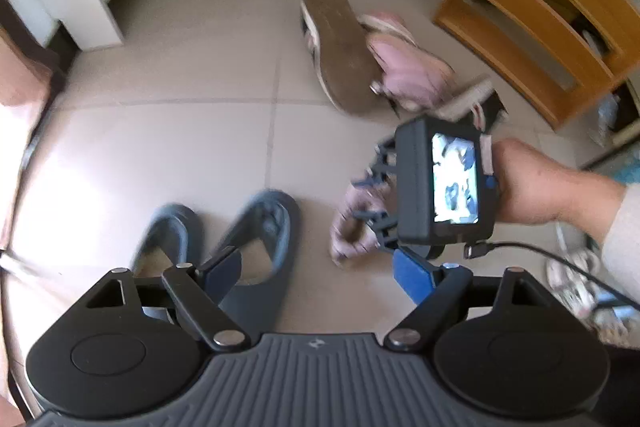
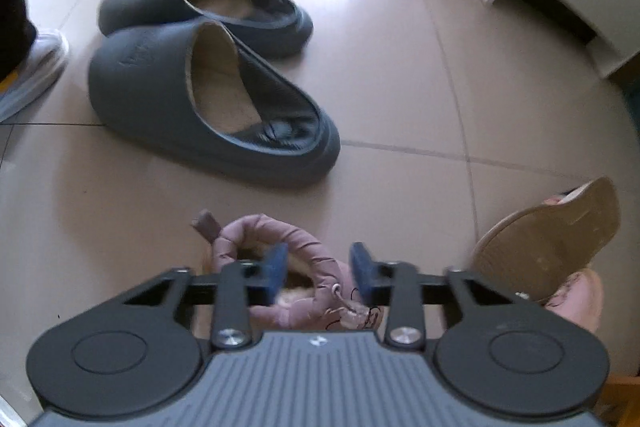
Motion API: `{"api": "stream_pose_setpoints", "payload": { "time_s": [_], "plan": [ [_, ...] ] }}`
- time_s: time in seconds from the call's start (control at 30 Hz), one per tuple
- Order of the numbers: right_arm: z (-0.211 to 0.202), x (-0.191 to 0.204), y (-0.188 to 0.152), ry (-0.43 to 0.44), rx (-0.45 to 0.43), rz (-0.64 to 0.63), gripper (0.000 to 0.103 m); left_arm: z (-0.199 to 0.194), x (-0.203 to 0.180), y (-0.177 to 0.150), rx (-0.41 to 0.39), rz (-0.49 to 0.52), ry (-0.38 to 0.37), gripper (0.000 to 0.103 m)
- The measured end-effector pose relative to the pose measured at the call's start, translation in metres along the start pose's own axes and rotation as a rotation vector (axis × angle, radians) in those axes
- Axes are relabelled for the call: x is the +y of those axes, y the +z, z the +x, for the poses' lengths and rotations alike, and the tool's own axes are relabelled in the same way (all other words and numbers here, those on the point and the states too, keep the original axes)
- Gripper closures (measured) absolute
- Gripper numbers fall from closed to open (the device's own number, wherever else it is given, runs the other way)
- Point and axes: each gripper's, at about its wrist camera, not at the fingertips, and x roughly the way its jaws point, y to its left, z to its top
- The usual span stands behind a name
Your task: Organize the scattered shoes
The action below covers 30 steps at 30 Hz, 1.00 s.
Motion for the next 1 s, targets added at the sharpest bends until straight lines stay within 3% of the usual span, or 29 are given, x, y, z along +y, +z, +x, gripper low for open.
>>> {"api": "stream_pose_setpoints", "payload": {
  "time_s": [0.03, 0.1, 0.2, 0.3, 0.4, 0.57, 0.67, 0.73, 0.83, 0.9, 0.97, 1.0],
  "plan": [
    [0.009, -0.001, 0.001, 0.004, 0.031, -0.001, 0.072, 0.0, 0.0, 0.001, 0.002, 0.005, -0.002, 0.0],
    [0.028, -0.001, 0.001, 0.012, 0.115, -0.018, 0.07, 0.0, -0.001, 0.002, -0.004, 0.018, -0.003, 0.0],
    [0.037, 0.005, 0.002, -0.028, 0.137, -0.023, 0.066, 0.0, -0.004, 0.003, -0.02, 0.038, 0.026, 0.0],
    [0.038, -0.005, 0.003, -0.036, 0.146, 0.107, 0.069, -0.004, 0.004, 0.007, -0.031, -0.001, 0.048, 0.0],
    [0.034, -0.028, -0.006, -0.043, 0.152, 0.426, 0.069, -0.009, 0.011, 0.012, -0.045, -0.037, 0.06, 0.0],
    [0.015, -0.056, -0.045, -0.039, 0.157, 1.128, 0.065, -0.021, 0.015, 0.02, -0.092, -0.06, 0.086, 0.0],
    [0.004, -0.049, -0.065, -0.007, 0.119, 1.408, 0.061, -0.026, 0.016, 0.022, -0.106, -0.062, 0.081, 0.0],
    [0.0, -0.042, -0.075, 0.025, 0.087, 1.517, 0.061, -0.027, 0.014, 0.022, -0.113, -0.052, 0.086, 0.0],
    [-0.008, -0.038, -0.086, 0.017, 0.057, 1.576, 0.059, -0.027, 0.01, 0.02, -0.109, -0.024, 0.091, 0.0],
    [-0.013, -0.039, -0.087, -0.025, 0.062, 1.525, 0.049, -0.025, 0.008, 0.018, -0.097, -0.014, 0.083, 0.0],
    [-0.012, -0.038, -0.081, -0.061, 0.091, 1.435, 0.023, -0.024, 0.007, 0.016, -0.086, -0.01, 0.075, 0.0],
    [-0.01, -0.037, -0.08, -0.066, 0.1, 1.418, 0.019, -0.023, 0.006, 0.016, -0.082, -0.004, 0.074, 0.0]
  ]
}}
